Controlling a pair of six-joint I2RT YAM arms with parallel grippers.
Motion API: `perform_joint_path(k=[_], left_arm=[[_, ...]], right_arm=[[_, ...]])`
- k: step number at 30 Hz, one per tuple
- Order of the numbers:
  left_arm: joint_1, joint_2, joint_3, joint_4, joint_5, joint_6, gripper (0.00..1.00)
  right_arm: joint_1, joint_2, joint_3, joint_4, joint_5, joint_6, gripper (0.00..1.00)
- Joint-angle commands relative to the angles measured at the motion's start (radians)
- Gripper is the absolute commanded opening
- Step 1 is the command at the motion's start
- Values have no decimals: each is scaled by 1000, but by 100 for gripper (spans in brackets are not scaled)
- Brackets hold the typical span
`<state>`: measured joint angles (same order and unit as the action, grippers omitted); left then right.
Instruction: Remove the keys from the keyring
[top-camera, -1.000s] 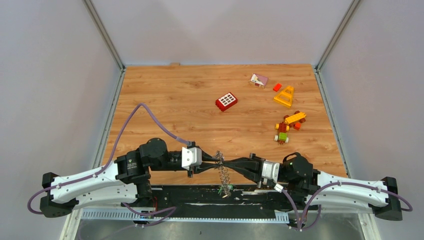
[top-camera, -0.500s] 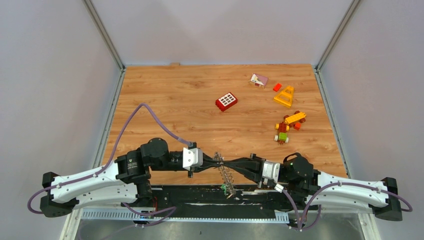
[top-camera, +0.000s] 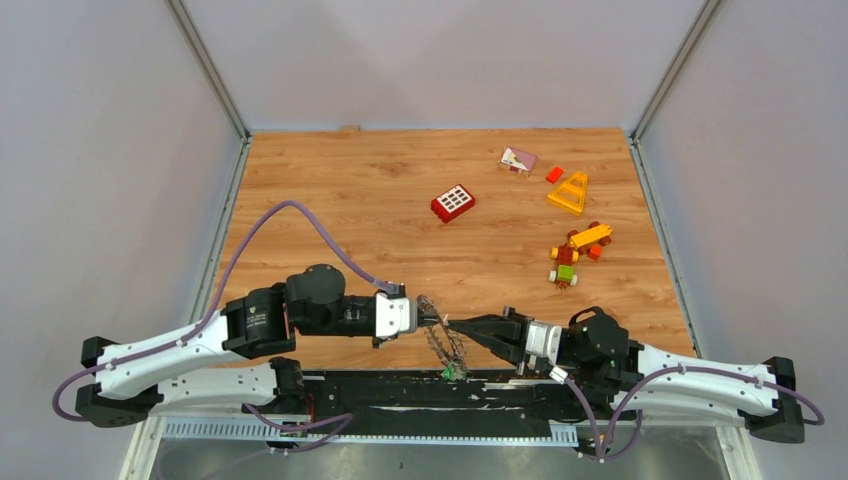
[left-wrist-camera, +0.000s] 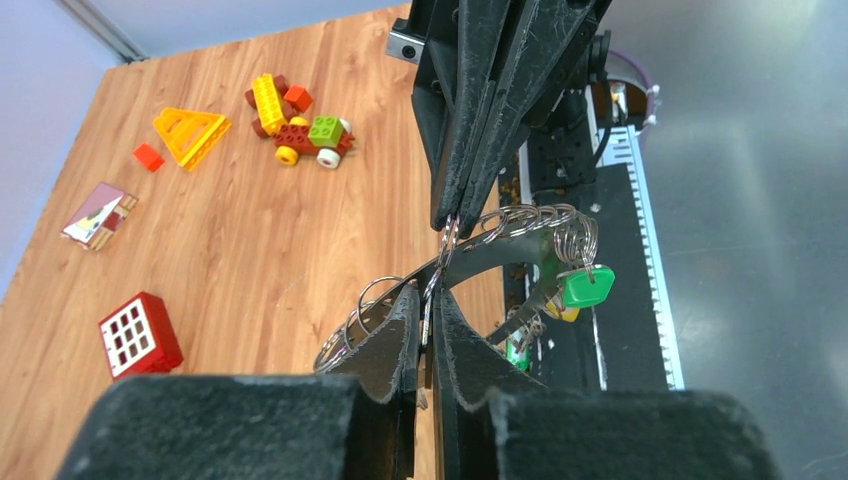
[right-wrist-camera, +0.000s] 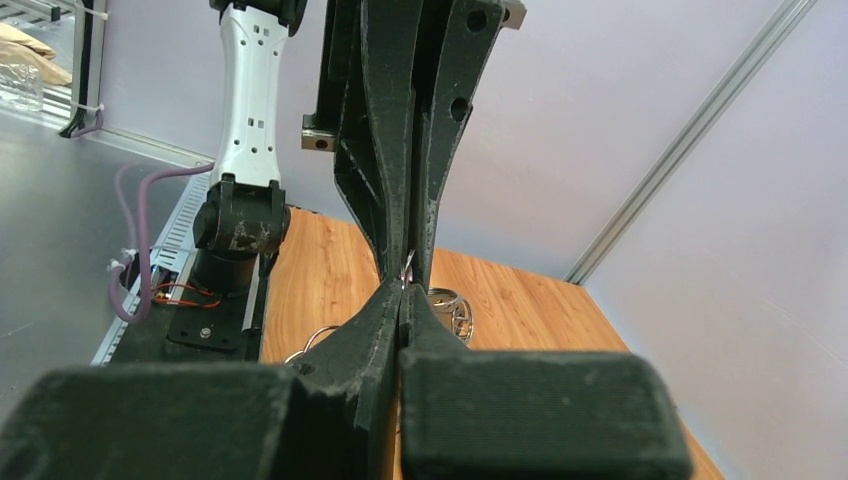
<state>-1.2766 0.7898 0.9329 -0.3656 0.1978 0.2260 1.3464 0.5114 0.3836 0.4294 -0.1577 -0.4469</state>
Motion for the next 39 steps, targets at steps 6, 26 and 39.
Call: perform_joint_path(k=[6, 26, 39], left_arm=[[7, 34, 175, -296, -136, 153, 0], [7, 162, 328, -497, -195, 259, 0], [8, 168, 307, -461, -236, 229, 0]], right_arm=[[-1, -25, 14, 35, 27, 20, 0], [-1, 139, 69, 16, 113, 83, 26], [0, 225, 82, 73, 157, 206, 26]])
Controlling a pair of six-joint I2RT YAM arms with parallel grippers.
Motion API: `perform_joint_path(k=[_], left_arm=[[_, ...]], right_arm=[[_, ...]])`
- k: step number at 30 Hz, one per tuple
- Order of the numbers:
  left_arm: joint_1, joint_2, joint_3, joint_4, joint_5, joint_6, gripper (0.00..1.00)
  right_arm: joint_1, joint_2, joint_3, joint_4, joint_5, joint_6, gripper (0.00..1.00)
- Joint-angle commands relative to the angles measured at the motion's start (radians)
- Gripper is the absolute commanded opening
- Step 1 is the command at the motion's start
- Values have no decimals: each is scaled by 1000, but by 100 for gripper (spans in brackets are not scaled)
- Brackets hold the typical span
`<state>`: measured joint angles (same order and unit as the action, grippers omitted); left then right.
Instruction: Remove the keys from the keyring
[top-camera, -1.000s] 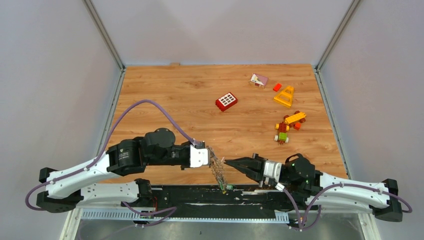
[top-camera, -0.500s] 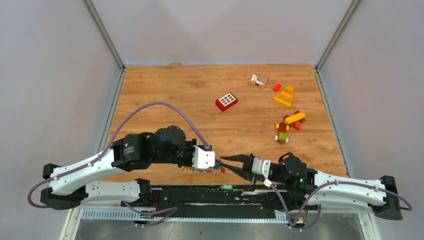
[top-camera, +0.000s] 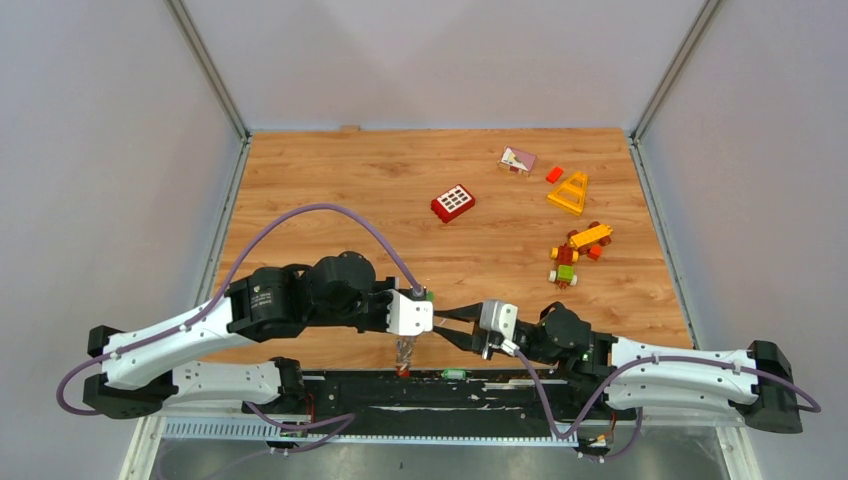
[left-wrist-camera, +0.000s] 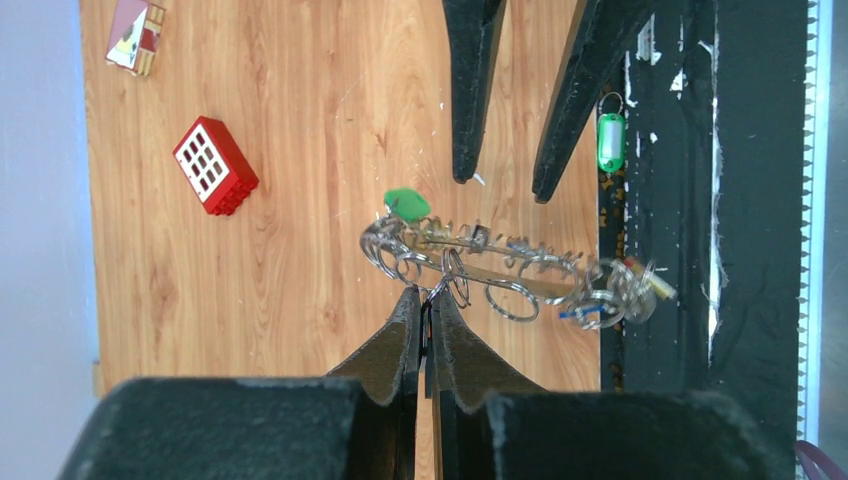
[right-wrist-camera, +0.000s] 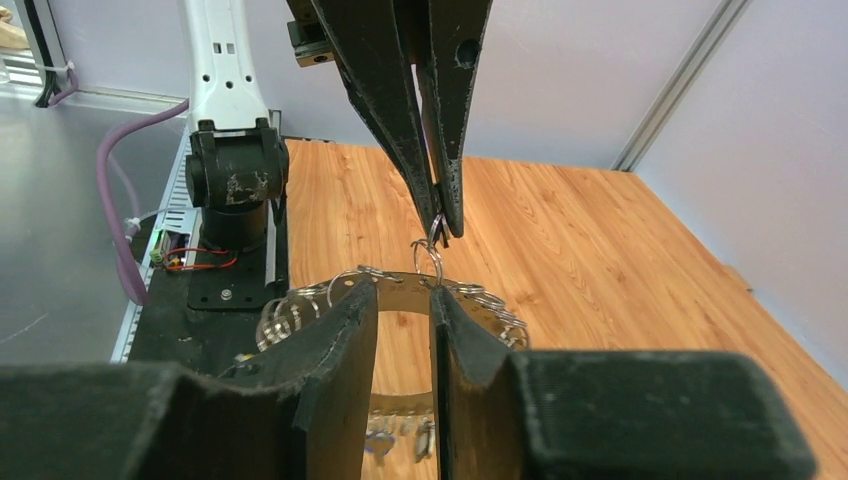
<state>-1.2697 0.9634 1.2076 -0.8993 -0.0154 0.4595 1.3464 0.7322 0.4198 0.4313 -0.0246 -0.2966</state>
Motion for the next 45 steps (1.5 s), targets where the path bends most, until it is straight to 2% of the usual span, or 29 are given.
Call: perform_joint_path(k=[1, 14, 20, 28, 37, 45], left_arm=[[1, -5, 32, 76, -25, -7, 0], [1, 9, 42, 102, -97, -91, 0], [1, 36, 69, 95, -155, -162, 0], [1, 81, 107, 61, -185, -214, 0], [4, 97, 142, 57, -226, -272, 0], [6, 112, 160, 51, -245, -291, 0]], right_arm=[[-1, 7, 45, 78, 24, 62, 25], [-1, 42, 40, 137, 23, 129, 25], [0, 61, 46, 141, 96, 152, 25], [-1, 37, 37, 151, 133, 155, 30], [0, 64, 20, 231, 120, 168, 28], [0, 151, 38, 275, 40, 178, 24]])
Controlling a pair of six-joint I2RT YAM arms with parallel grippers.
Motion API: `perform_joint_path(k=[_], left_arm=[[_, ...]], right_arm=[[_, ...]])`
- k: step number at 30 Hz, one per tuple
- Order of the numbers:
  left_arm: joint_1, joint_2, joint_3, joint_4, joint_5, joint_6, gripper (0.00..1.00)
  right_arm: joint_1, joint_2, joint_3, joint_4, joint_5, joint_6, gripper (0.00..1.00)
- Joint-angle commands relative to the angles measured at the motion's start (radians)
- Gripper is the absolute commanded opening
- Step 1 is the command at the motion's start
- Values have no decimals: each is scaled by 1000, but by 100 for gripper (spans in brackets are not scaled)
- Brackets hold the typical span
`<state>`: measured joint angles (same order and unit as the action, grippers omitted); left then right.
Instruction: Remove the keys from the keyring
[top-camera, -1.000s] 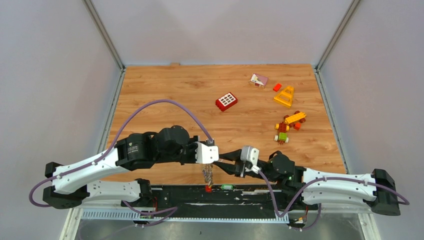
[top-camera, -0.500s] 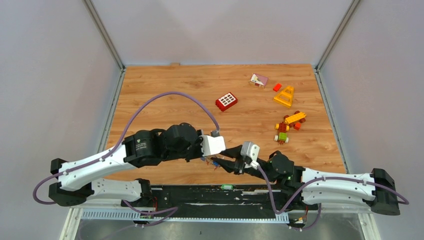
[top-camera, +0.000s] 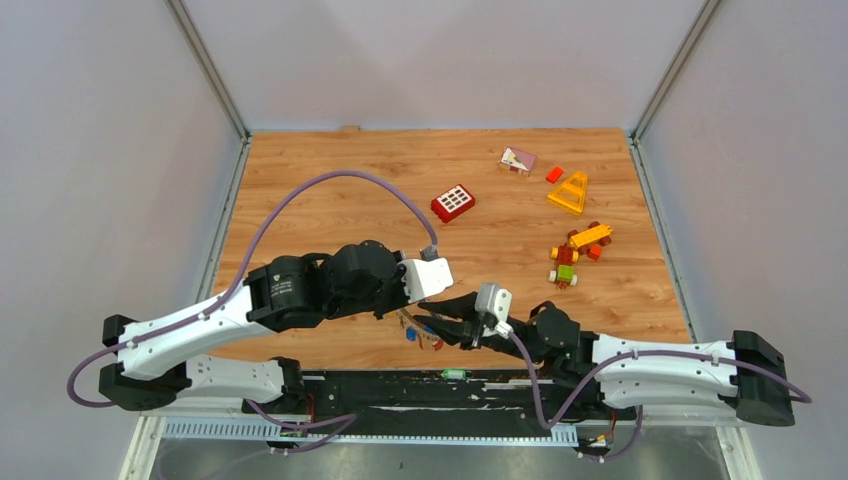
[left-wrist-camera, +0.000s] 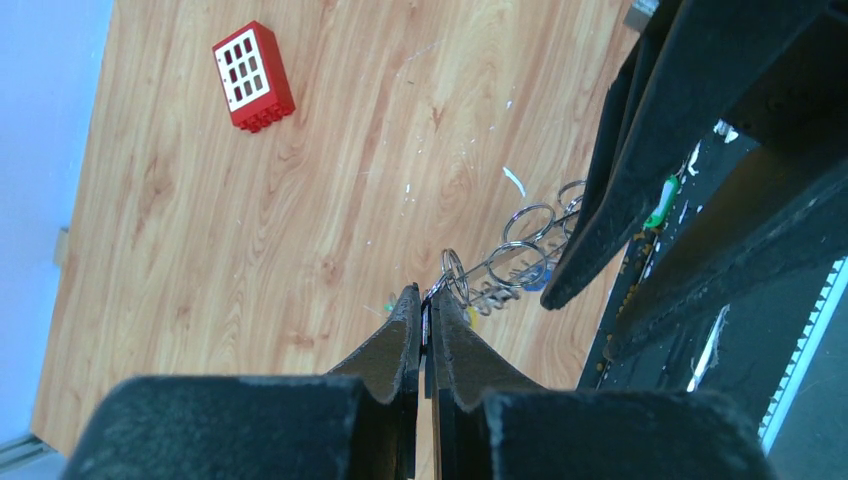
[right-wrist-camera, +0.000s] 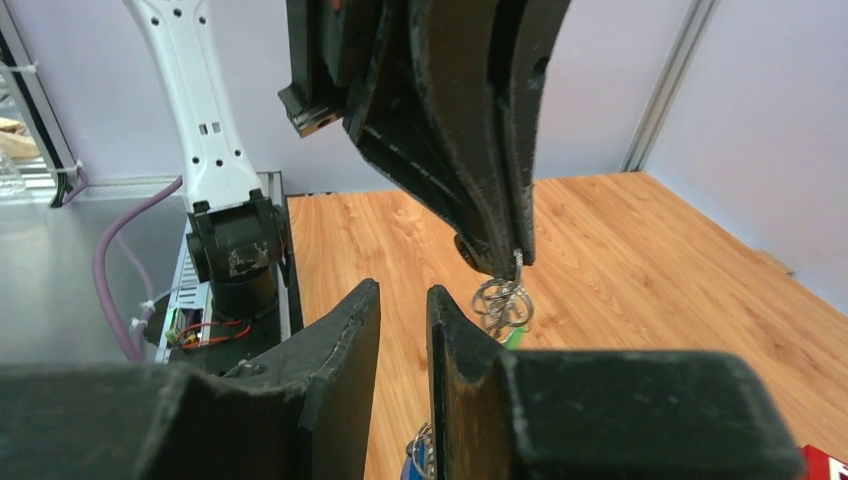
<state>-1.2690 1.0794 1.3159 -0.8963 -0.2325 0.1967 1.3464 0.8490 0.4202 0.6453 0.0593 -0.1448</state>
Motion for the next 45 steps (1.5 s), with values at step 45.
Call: perform_joint_path(k=[45], left_arm=[[5, -14, 49, 34, -2, -23, 0]], right_arm=[[-1, 122, 61, 27, 180, 7, 24]])
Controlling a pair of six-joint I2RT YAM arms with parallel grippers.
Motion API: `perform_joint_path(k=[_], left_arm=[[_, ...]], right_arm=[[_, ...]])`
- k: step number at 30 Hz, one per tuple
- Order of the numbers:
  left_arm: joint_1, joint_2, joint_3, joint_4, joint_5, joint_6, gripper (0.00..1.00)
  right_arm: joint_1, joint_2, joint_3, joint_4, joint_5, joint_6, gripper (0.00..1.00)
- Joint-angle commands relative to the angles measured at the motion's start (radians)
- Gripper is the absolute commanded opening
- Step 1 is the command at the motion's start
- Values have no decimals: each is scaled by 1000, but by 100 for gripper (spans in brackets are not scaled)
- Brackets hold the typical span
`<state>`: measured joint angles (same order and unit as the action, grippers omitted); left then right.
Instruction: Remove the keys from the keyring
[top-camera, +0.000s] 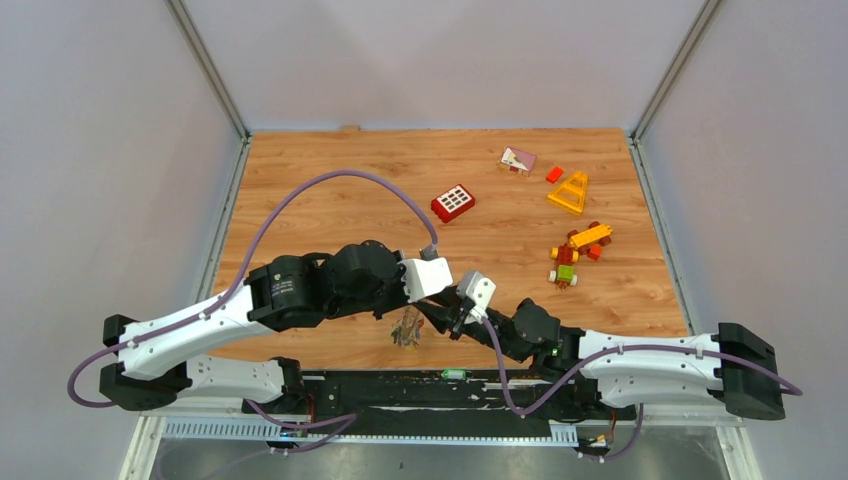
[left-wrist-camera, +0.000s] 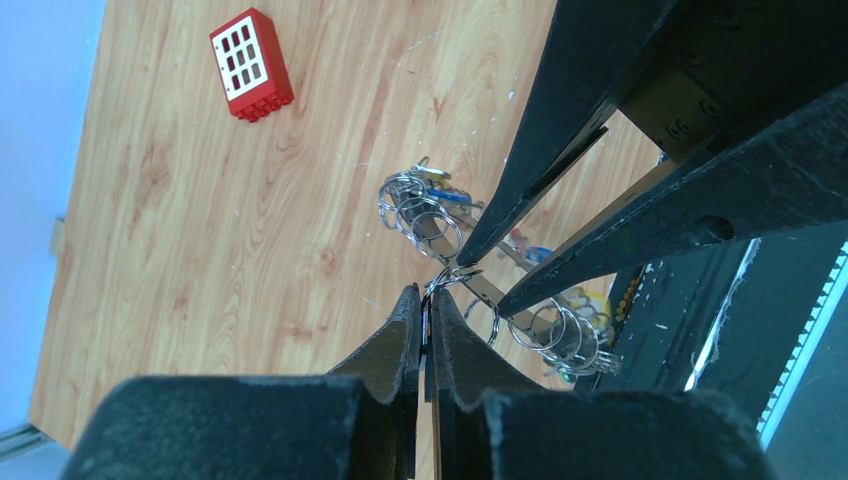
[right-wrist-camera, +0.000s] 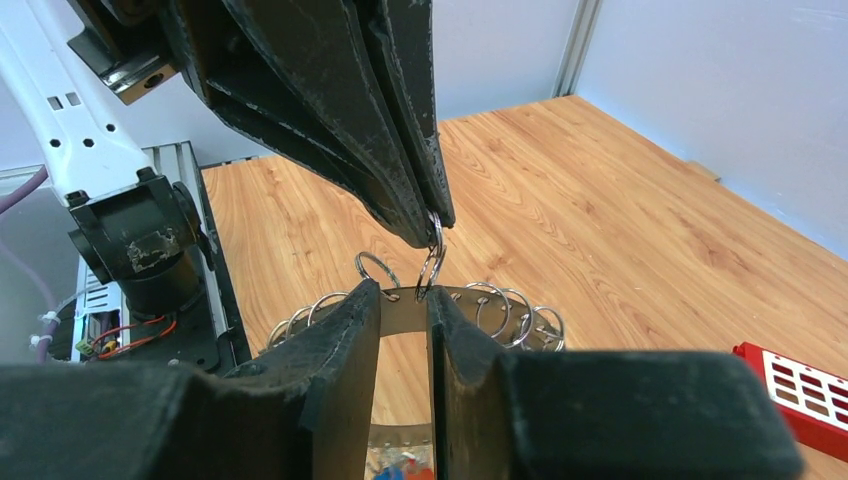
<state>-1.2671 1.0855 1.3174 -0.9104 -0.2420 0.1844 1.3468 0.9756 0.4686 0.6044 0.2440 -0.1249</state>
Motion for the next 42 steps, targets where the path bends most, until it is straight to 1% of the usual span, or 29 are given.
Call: perform_joint_path(k=[1, 6, 15, 17, 21, 26, 30, 34, 42], left_arm=[[3, -18, 47, 48, 10, -12, 0], [3, -16, 47, 48, 17, -10, 0], [3, -13, 46, 45, 31, -9, 0], [3, -12, 49, 45, 33, -9, 0], [3, -12, 51, 44, 31, -7, 0], [3, -13, 52, 42, 19, -2, 0], [3, -16, 52, 41, 2, 4, 0], [3, -20, 48, 40, -20, 7, 0], [5, -18, 34, 41, -31, 4, 0]], right_arm=[[-1, -4, 15, 67, -1, -13, 24], [-1, -1, 15, 71, 9, -17, 23], [-1, -9, 13, 83, 14, -18, 23], [-2, -5, 16, 82, 21, -19, 20], [-2, 5, 24, 64, 35, -18, 10], [-1, 4, 26, 49, 35, -19, 0], [-1, -6, 21, 43, 25, -27, 0], [-1, -26, 7, 51, -21, -52, 0], [-1, -71, -50, 141, -117, -93, 0]])
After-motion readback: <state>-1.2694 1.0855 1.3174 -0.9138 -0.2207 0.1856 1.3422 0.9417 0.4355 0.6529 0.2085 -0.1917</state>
